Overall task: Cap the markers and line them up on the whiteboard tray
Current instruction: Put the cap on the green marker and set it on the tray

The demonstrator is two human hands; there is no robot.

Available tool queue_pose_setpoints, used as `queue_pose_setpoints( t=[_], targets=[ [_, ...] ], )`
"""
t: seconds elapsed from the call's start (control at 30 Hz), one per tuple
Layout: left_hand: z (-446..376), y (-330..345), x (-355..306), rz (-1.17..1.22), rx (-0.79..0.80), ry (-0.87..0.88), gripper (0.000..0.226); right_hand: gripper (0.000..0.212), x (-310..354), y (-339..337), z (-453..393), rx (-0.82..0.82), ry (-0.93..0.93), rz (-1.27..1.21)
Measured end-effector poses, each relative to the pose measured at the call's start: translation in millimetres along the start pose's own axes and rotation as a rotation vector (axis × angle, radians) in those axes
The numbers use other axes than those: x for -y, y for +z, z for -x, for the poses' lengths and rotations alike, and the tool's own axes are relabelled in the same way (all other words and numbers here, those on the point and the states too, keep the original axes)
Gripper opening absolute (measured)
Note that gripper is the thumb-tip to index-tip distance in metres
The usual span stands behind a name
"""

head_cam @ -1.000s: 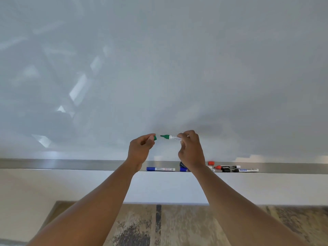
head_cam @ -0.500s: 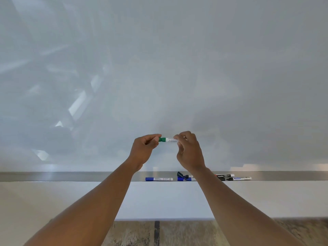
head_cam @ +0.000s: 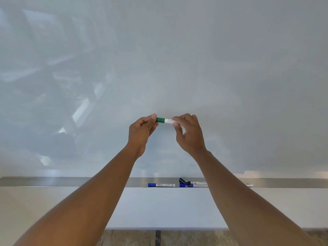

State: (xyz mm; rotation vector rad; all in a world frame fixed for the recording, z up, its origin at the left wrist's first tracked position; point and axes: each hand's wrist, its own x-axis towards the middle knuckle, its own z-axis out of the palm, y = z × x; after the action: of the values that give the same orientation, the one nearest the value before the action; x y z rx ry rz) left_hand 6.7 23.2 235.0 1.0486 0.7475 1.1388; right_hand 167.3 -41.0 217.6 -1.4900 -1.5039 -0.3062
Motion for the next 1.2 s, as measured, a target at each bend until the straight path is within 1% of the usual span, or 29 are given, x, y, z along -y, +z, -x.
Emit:
queue_pose_setpoints(
  t=[0.17, 0.33, 0.47, 0.63, 0.77, 0.9, 1.1, 1.2],
  targets=[
    [1, 2, -11, 0.045, -0.008, -0.009, 0.021, 0.02, 5, -3, -9, -0.015, 0.01, -0.062],
    [4, 6, -16, 0.061, -0.009, -0.021, 0.017, 0.02, 6, -6, -14, -0.008, 0.034, -0.092],
    [7, 10, -20, 0.048, -0.008, 0.002, 0.015, 0.019, 8, -7, -15, -0.008, 0.055, -0.092],
    [8, 11, -20, 0.036, 0.005, -0.007, 0.018, 0.019, 7, -11, -14, 0.029, 0.063, -0.108],
    [7, 9, -9, 0.05, -0.041, -0.042, 0.022, 0.019, 2, -9, -8, 0.119, 0.082, -0.107],
    [9, 1, 11, 0.041, -0.102, -0.105, 0.024, 0.026, -9, -2, 10, 0.228, 0.117, -0.126],
    [10, -22, 52, -0.01, -0.229, -0.29, 0.028, 0.034, -30, 18, 47, 0.423, 0.246, -0.112],
    [11, -31, 72, -0.032, -0.259, -0.344, 0.026, 0.035, -40, 27, 64, 0.49, 0.318, -0.124]
  ],
)
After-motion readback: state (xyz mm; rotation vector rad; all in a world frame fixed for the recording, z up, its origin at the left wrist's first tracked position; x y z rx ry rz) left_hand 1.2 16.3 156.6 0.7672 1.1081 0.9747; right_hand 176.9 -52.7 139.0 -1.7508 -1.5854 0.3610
